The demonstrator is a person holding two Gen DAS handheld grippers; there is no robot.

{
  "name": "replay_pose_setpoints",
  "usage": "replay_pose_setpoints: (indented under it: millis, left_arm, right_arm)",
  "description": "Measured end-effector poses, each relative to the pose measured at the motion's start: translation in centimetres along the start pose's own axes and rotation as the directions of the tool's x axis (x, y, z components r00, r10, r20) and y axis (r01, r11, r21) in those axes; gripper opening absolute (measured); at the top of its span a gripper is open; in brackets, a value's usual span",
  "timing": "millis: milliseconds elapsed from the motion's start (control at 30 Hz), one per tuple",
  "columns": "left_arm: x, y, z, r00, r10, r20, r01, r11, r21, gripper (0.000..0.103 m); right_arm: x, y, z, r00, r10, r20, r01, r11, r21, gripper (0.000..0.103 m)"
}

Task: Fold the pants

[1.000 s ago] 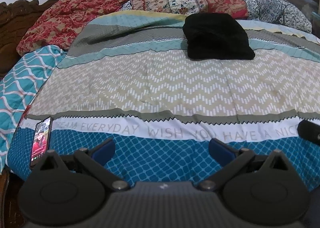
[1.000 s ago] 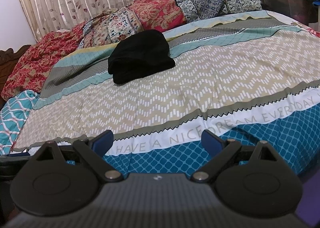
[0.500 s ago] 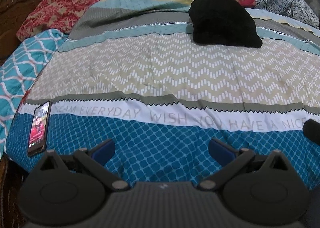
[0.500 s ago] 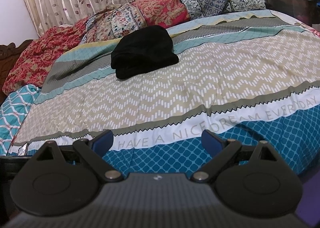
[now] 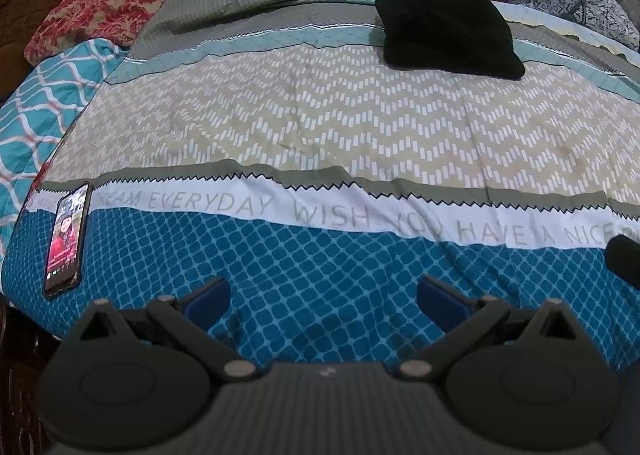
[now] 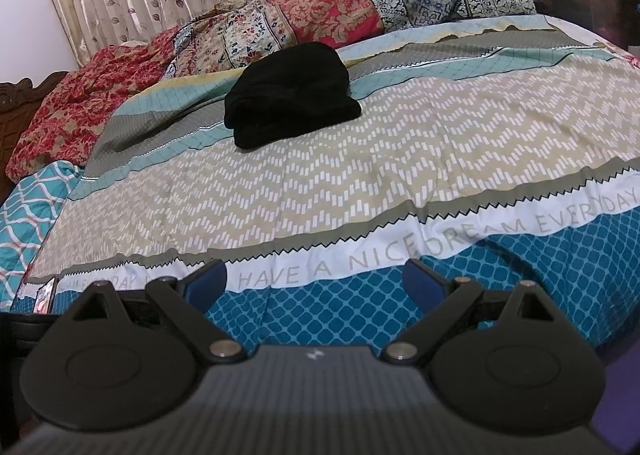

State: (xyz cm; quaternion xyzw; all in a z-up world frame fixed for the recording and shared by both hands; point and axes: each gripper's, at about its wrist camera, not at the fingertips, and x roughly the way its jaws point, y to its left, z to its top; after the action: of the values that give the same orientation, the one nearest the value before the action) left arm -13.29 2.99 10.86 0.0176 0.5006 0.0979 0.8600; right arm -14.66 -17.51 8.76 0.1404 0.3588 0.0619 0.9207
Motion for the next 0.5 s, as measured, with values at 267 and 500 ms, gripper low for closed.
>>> replay_pose_setpoints:
  millis: [267,500]
  left_arm:
    - [-0.02,-0.18,-0.07,1.000,-0.012,0.000,0.012,1.000,0.011,0.103]
    - [0.25,-0.05,-0.20,1.000,-0.011,-0.012,0.011,1.000,0.006,0.103]
  right_arm:
    - [0.05,0.00,-0.04,1.000,0.002,0.000,-0.002,1.000,-0.003,0.096]
    - [0.09,0.12,-0.07,1.000,0.007,-0.006,-0.007,1.000,-0.013,0.096]
